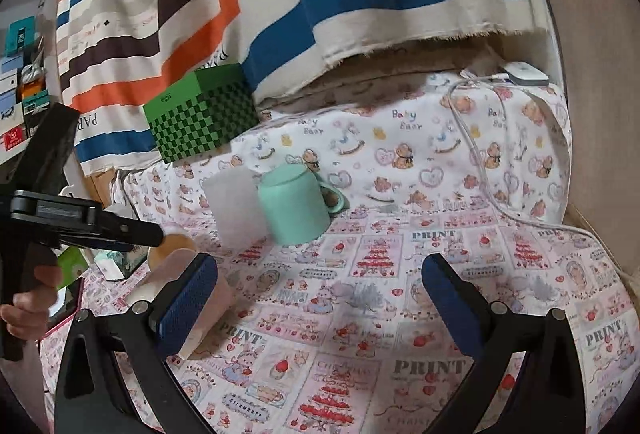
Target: Flip cup upside down
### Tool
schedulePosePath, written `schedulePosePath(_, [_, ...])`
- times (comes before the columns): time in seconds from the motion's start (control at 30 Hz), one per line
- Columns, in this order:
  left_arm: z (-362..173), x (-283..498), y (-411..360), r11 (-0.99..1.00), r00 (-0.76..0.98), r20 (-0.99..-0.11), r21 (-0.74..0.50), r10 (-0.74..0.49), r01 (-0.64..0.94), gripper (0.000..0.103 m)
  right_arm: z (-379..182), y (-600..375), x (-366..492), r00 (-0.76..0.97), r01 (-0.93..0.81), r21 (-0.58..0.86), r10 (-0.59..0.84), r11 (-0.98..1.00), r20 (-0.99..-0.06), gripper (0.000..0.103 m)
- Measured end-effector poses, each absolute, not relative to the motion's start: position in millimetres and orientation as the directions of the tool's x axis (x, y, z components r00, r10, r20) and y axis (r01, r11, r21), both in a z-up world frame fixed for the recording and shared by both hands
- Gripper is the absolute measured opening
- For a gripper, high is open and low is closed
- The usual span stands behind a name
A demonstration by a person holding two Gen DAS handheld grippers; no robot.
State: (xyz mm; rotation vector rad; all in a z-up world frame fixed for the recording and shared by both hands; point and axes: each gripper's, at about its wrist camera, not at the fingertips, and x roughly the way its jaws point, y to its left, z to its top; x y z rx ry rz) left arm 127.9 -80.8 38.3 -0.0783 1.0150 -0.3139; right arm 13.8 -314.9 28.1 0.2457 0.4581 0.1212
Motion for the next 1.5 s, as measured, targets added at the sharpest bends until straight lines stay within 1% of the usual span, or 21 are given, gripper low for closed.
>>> schedulePosePath(0.17, [12.6,143.4,-95.9,0.956,0.415,-0.868,-0.194,-0.272,0.219,0.09,30.3,-309.2,8.9,0.904,-0.041,0.211,0.127,0.977,-0.408,0.103])
schedulePosePath(0.23, [2.8,149.7,-100.1,0.964,0.405,-0.883,-0.159,-0.236,0.214,0.084,31.2,-308.6,8.7,0.902,-0.054,0.218,0.141,0.974,-0.407,0.103])
schedulePosePath(0.27, [-2.3,152.9,-102.0,0.966,0.392,-0.892,-0.151,-0.224,0.21,0.084,30.2,-308.5,9.8,0.897,-0.06,0.225,0.151,0.972,-0.415,0.103])
schedulePosePath(0.5, [-12.3,162.6,-94.4,0.963,0.355,-0.9,-0.197,-0.252,0.184,0.084,26.8,-310.5,12.9,0.888,-0.048,0.247,0.155,0.968,-0.433,0.103])
schedulePosePath(0.7, [20.4,142.0,-75.8,0.931,0.431,-0.826,-0.31,-0.363,0.19,0.083,34.5,-314.2,7.3,0.907,-0.03,0.234,0.125,0.972,-0.402,0.103])
schedulePosePath(0.77, [30.7,134.5,-72.7,0.926,0.46,-0.804,-0.317,-0.376,0.203,0.083,34.9,-315.0,7.2,0.907,-0.027,0.237,0.123,0.971,-0.402,0.103])
schedulePosePath(0.93, [41.6,117.4,-75.8,0.933,0.543,-0.76,-0.261,-0.357,0.248,0.083,32.7,-312.9,8.9,0.902,-0.024,0.228,0.119,0.973,-0.416,0.103])
schedulePosePath(1.03, [39.0,113.5,-83.6,0.933,0.582,-0.732,-0.233,-0.354,0.275,0.083,32.5,-310.8,8.6,0.904,-0.019,0.212,0.107,0.977,-0.414,0.103])
schedulePosePath(1.13, [32.4,111.6,-91.8,0.933,0.638,-0.684,-0.202,-0.352,0.298,0.083,33.6,-310.3,7.3,0.909,-0.013,0.202,0.096,0.979,-0.406,0.103])
schedulePosePath(1.27, [22.4,109.4,-101.3,0.94,0.715,-0.625,-0.102,-0.314,0.324,0.083,34.7,-313.1,7.3,0.909,-0.002,0.207,0.088,0.978,-0.407,0.103])
schedulePosePath(1.4, [12.9,109.4,-109.6,0.924,0.721,-0.609,-0.054,-0.331,0.378,0.084,36.7,-318.2,6.9,0.911,0.01,0.227,0.085,0.974,-0.403,0.103])
schedulePosePath(1.5, [14.2,103.4,-108.8,0.914,0.733,-0.577,-0.061,-0.36,0.401,0.084,37.2,-317.8,6.8,0.913,0.015,0.216,0.075,0.976,-0.4,0.103])
